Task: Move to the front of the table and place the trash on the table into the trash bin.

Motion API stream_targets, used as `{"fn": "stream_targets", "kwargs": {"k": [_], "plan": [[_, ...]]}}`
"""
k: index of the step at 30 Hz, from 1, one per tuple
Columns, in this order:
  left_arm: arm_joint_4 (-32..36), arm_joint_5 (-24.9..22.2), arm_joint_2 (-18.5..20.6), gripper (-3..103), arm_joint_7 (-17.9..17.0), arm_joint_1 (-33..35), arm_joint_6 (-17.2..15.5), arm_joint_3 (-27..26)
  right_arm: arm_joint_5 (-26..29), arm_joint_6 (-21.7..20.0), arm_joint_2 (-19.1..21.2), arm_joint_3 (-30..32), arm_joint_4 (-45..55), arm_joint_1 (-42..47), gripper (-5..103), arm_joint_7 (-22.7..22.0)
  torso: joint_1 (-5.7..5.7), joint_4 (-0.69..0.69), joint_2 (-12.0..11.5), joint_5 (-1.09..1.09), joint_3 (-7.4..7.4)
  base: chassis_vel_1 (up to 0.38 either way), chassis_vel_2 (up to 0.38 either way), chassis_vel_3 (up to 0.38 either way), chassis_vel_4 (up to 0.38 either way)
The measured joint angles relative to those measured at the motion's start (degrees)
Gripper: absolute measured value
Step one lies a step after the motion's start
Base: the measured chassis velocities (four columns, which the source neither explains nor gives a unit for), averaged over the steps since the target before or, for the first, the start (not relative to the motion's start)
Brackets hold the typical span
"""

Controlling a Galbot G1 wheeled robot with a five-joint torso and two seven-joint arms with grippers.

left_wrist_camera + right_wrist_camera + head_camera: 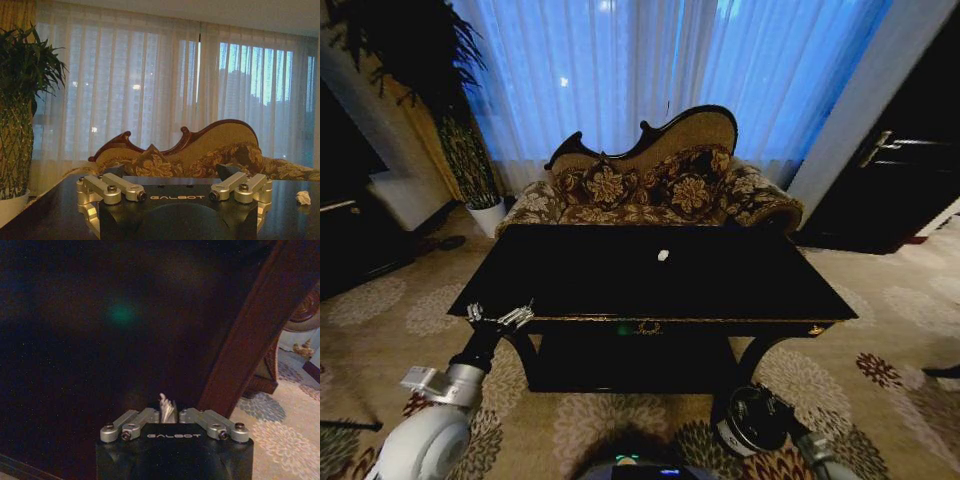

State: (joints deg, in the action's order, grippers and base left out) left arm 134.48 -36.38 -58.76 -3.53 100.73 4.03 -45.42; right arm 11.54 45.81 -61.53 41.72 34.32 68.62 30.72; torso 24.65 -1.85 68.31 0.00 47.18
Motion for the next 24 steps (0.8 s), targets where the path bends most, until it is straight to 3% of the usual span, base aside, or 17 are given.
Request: {"fn": "stream_targets", "kwargs": {"k": [5, 8, 10, 11, 14, 18, 19, 20, 22, 23, 24], "plan": [[-0.2, 0.0, 0.0, 100, 0.0, -0.2, 0.0, 0.1, 0.1, 0.0, 0.4, 0.2, -0.4, 0.1, 34, 0.0, 0.00, -0.01, 0.0, 0.00, 0.00, 0.000, 0.000, 0.000, 0.000], [-0.3, 0.0, 0.0, 100, 0.0, -0.2, 0.0, 0.2, 0.3, 0.0, 0.3, 0.4, -0.2, 0.5, 50, 0.1, 0.00, 0.00, 0.0, 0.00, 0.00, 0.000, 0.000, 0.000, 0.000], [-0.3, 0.0, 0.0, 100, 0.0, -0.3, 0.0, 0.2, 0.3, 0.0, 0.3, 0.4, -0.1, 0.6, 50, 0.1, 0.00, -0.01, 0.0, 0.00, 0.00, 0.000, 0.000, 0.000, 0.000], [-0.3, 0.0, 0.0, 100, 0.0, -0.3, 0.0, 0.2, 0.7, 0.0, 0.2, 0.4, 0.4, 1.0, 61, 0.1, 0.00, -0.01, 0.0, 0.00, 0.00, 0.000, 0.000, 0.000, 0.000], [-0.2, 0.0, 0.0, 100, 0.0, -0.2, -0.1, 0.2, 1.2, 0.0, 0.2, 0.4, 1.5, 1.6, 66, 0.0, 0.00, -0.01, 0.0, 0.00, 0.00, 0.000, 0.000, 0.000, 0.000], [0.1, 0.0, -0.2, 100, 0.0, 0.2, -0.1, 0.0, 2.4, -0.1, 0.3, 0.9, 3.1, 3.5, 88, -0.2, 0.00, 0.00, 0.0, 0.00, 0.00, 0.000, 0.000, 0.000, 0.000], [0.1, 0.0, -0.2, 100, 0.0, 0.2, -0.1, 0.0, 2.4, -0.1, 0.3, 0.9, 3.1, 3.5, 88, -0.2, 0.00, 0.00, 0.0, 0.00, 0.00, 0.000, 0.000, 0.000, 0.000], [0.1, -0.1, -0.2, 100, 0.0, 0.2, -0.1, -0.1, 3.2, -0.1, 0.4, 1.1, 3.2, 4.0, 88, 0.3, 0.00, 0.00, 0.0, 0.00, 0.00, 0.000, 0.000, 0.000, 0.000], [0.2, -0.2, -0.4, 100, 0.0, 0.2, -0.1, -0.3, 9.1, -0.1, 0.8, 2.0, 3.3, 5.9, 97, 7.5, 0.00, -0.01, 0.0, 0.00, 0.00, 0.000, 0.000, 0.000, 0.000], [0.2, -0.2, -0.4, 100, 0.0, 0.2, -0.1, -0.3, 9.1, -0.1, 0.8, 2.0, 3.3, 5.9, 97, 7.5, 0.00, -0.01, 0.0, 0.00, 0.00, 0.000, 0.000, 0.000, 0.000], [0.2, -0.3, -0.5, 100, 0.0, 0.2, -0.1, -0.3, 10.7, -0.1, 1.0, 2.5, 3.0, 6.4, 99, 11.0, 0.00, -0.01, 0.0, 0.00, 0.00, 0.000, 0.000, 0.000, 0.000]]}}
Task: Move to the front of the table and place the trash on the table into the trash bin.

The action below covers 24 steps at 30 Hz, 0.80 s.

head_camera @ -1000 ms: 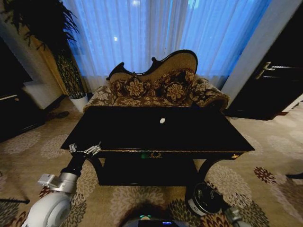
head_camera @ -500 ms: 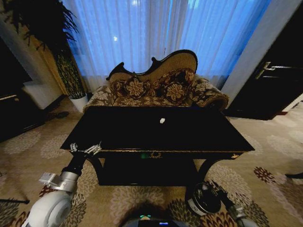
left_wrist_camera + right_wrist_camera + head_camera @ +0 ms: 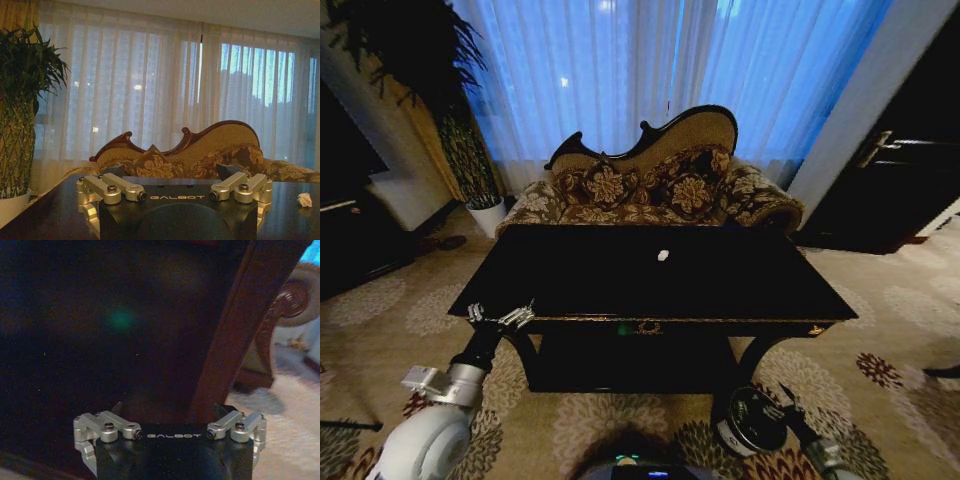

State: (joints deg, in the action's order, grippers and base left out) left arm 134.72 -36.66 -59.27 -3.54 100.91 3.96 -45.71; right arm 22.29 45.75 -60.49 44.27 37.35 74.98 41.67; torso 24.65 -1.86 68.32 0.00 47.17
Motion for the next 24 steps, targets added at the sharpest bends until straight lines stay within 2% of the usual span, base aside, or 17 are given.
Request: {"fn": "stream_targets", "kwargs": {"k": [1, 2, 5, 8, 13, 18, 24], "plan": [[0.0, 0.0, -0.1, 100, 0.0, -0.1, 0.0, 0.0, 2.8, 0.0, 0.3, 1.0, -0.8, 0.7, 99, 5.9, -0.01, 0.00, 0.0, 0.00, 0.00, 0.000, 0.000, 0.000, 0.000], [0.0, 0.0, -0.2, 100, 0.0, -0.2, 0.0, 0.0, 4.8, 0.0, 0.6, 1.7, -1.4, 1.3, 100, 9.9, -0.01, 0.01, 0.0, 0.00, 0.00, 0.000, 0.000, 0.000, 0.000], [0.0, 0.0, -0.4, 100, 0.0, -0.2, 0.0, 0.0, 7.4, 0.0, 0.7, 2.9, -1.6, 2.3, 100, 12.2, 0.00, -0.01, 0.0, 0.00, 0.00, 0.000, 0.000, 0.000, 0.000], [-0.1, 0.0, -0.5, 100, 0.1, -0.3, 0.0, 0.1, 9.5, 0.0, 0.5, 4.4, 1.4, 4.7, 100, 8.4, 0.00, 0.01, 0.0, 0.00, 0.00, 0.000, 0.000, 0.000, 0.000], [-0.1, 0.0, -0.6, 100, 0.0, -0.4, 0.1, 0.3, 10.6, 0.0, 0.2, 7.1, 7.6, 8.3, 100, 4.8, 0.00, 0.01, 0.0, 0.00, 0.00, 0.000, 0.000, 0.000, 0.000], [-0.2, 0.0, -0.8, 100, 0.1, -0.2, 0.1, 0.1, 11.2, 0.0, 0.1, 10.1, 11.2, 11.2, 100, 4.9, 0.00, 0.02, 0.0, 0.00, 0.00, 0.000, 0.000, 0.000, 0.000], [-0.6, -0.2, -0.7, 100, 0.2, -0.6, 0.1, 0.2, 14.8, 0.0, -0.2, 14.7, 15.7, 16.7, 100, 7.8, 0.00, 0.01, 0.0, -0.01, 0.00, 0.000, 0.000, 0.000, 0.000]]}}
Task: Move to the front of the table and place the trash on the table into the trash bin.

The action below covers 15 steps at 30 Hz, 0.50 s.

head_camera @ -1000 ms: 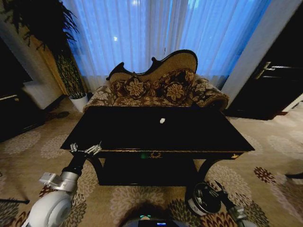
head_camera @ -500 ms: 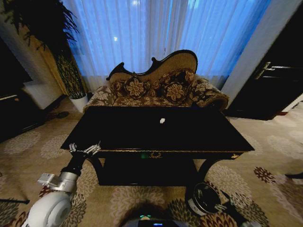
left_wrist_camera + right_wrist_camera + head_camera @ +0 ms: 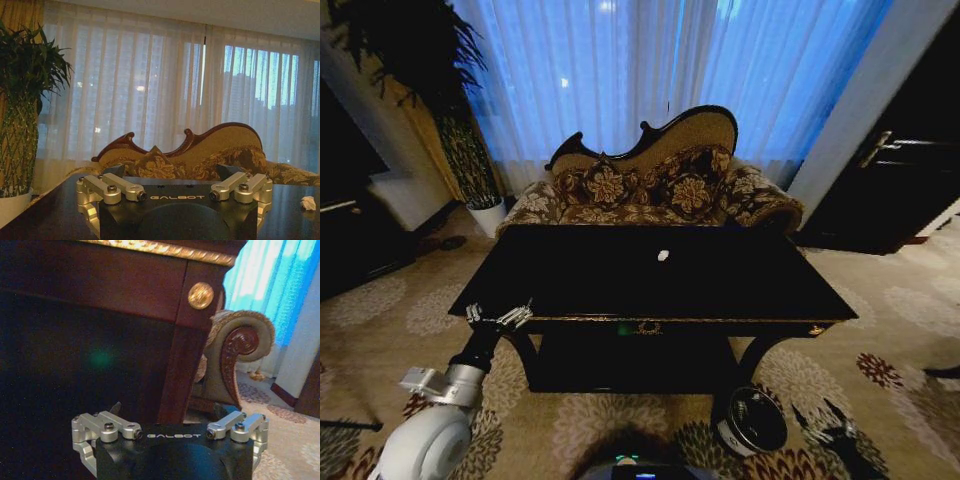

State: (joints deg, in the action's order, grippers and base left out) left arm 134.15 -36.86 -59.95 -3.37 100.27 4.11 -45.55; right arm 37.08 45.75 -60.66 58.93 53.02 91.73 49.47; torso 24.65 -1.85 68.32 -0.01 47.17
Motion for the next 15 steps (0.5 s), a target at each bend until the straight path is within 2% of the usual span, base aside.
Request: {"fn": "stream_targets", "kwargs": {"k": [3, 5, 15], "plan": [[-0.1, 0.0, 0.0, 100, 0.0, -0.1, 0.0, 0.2, 0.8, 0.0, -0.3, 0.6, 0.8, 1.0, 100, 0.4, 0.00, -0.01, 0.0, 0.02, 0.00, 0.000, 0.000, 0.000, 0.000], [-0.3, 0.0, -0.1, 100, 0.0, -0.4, 0.0, 0.5, 2.8, 0.0, -1.5, 2.8, 3.3, 4.0, 100, 2.7, 0.00, -0.01, 0.0, 0.01, 0.00, 0.000, 0.000, 0.000, 0.000], [-0.4, 0.0, -0.3, 100, 0.0, -0.3, 0.0, 0.7, 8.5, -0.4, -2.5, 5.7, 11.4, 8.5, 100, 2.8, 0.00, 0.00, 0.0, 0.02, 0.00, 0.000, 0.000, 0.000, 0.000]]}}
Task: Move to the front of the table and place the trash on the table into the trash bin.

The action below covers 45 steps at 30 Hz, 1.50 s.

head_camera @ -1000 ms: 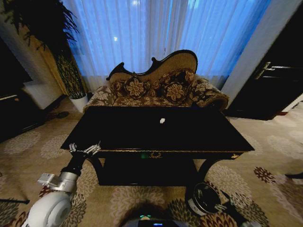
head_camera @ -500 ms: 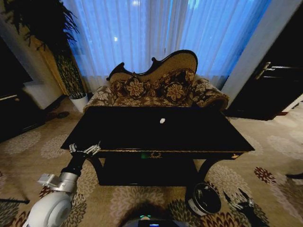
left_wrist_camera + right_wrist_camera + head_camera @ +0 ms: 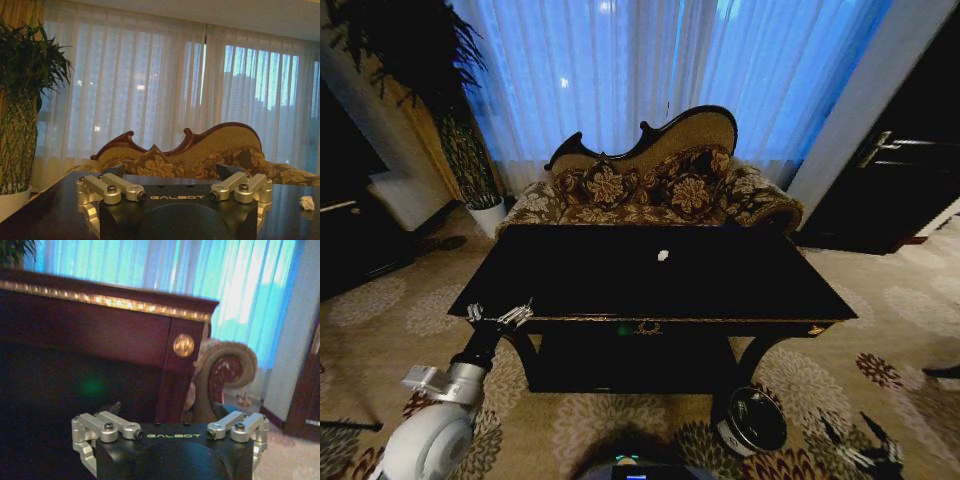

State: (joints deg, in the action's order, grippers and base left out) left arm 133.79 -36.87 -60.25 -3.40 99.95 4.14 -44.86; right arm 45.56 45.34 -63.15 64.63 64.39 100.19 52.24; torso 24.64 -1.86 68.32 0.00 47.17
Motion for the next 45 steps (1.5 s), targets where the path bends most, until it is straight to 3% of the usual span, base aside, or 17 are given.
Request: {"fn": "stream_targets", "kwargs": {"k": [12, 26, 39, 45], "plan": [[0.2, 0.4, -0.4, 100, 0.0, -0.1, 0.0, 0.5, 4.4, -5.0, 0.4, 6.2, 15.5, 4.7, 100, -2.5, 0.00, 0.00, 0.0, -0.01, 0.00, 0.000, 0.000, 0.000, 0.000], [-0.5, 2.1, -1.0, 100, 0.0, -0.4, 0.1, 2.4, 4.1, -6.2, 1.6, 6.5, 24.5, 7.1, 100, -3.9, 0.00, 0.00, 0.0, 0.00, 0.00, 0.000, 0.000, 0.000, 0.000], [-0.3, 2.2, -0.7, 100, -0.2, -0.3, 0.2, 2.3, -2.8, -13.3, 7.8, 3.5, 38.4, 5.7, 100, -13.9, 0.00, 0.00, 0.0, -0.01, 0.01, 0.000, 0.000, 0.000, 0.000], [0.0, 2.4, -0.4, 100, 0.0, 0.3, 0.4, 1.9, -5.9, -18.4, 9.7, -2.1, 44.0, 2.3, 100, -20.2, 0.00, 0.00, 0.0, 0.00, 0.01, 0.000, 0.000, 0.000, 0.000]]}}
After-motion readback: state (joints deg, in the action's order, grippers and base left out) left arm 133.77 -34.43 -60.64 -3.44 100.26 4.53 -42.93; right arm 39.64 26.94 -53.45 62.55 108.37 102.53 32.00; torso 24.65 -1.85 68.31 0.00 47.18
